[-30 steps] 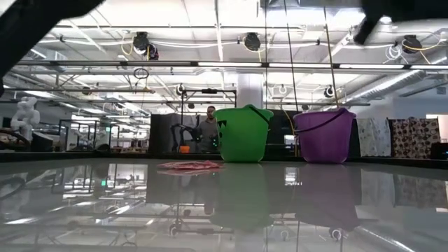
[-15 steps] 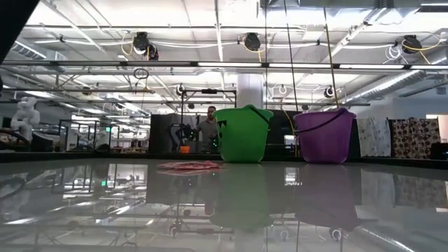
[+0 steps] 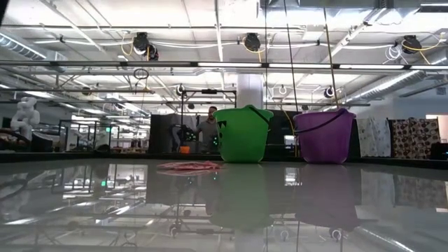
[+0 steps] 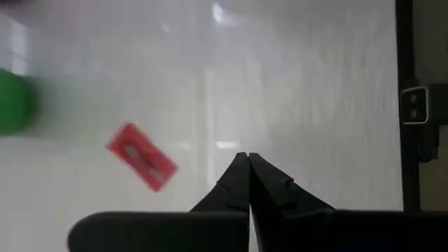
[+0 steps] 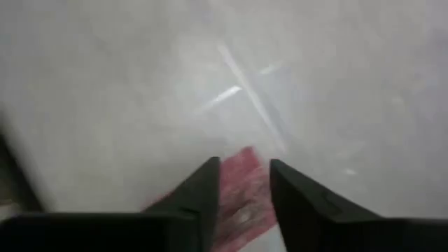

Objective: Sort candy by brand, put in halloween buckets
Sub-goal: Put the red candy into the bottom violet bucket

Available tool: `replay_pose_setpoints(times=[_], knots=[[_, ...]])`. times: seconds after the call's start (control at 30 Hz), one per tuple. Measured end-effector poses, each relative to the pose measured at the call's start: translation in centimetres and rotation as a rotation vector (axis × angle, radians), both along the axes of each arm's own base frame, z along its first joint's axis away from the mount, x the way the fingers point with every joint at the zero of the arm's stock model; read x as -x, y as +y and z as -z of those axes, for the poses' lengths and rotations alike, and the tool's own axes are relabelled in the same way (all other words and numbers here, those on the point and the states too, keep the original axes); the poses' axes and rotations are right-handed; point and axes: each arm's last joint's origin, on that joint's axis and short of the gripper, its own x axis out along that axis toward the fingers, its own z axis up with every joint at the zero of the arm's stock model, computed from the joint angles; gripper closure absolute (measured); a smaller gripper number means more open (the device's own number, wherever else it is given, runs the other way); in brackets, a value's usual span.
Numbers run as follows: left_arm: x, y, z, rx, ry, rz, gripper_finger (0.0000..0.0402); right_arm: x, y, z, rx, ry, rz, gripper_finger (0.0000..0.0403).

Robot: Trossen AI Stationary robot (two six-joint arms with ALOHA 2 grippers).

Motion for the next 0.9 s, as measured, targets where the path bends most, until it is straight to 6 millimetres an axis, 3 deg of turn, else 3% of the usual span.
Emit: replay_pose_setpoints(times=[0.17, 0.3, 0.43, 0.53, 0.7, 0.9], knots=[[4.6, -0.2, -3.1, -0.042, -0.080, -0.070, 0.0402, -2.0, -1.0, 1.5, 0.020, 0.115, -0.016, 0.0216], [8.7, 1.2, -5.7, -0.044, -0.205, -0.205, 0.0402, -3.3, -1.5, 2.9, -0.052, 0.175, -0.057, 0.0175], [11.6, 1.8, -5.8, -0.028, -0.284, -0.317, 0.0402, -3.5, -2.5, 4.8, -0.106, 0.198, -0.008, 0.0159], [12.4, 1.6, -5.2, 0.020, -0.324, -0.333, 0.0402, -3.2, -3.1, 5.8, -0.139, 0.224, 0.076, 0.0161], [12.0, 0.2, -2.5, 0.031, -0.301, -0.309, 0.0402, -2.7, -3.2, 7.1, -0.219, 0.186, 0.156, 0.0182], [11.6, -0.9, 0.3, 0.081, -0.239, -0.269, 0.0402, -2.4, -3.2, 7.9, -0.286, 0.182, 0.273, 0.0275]])
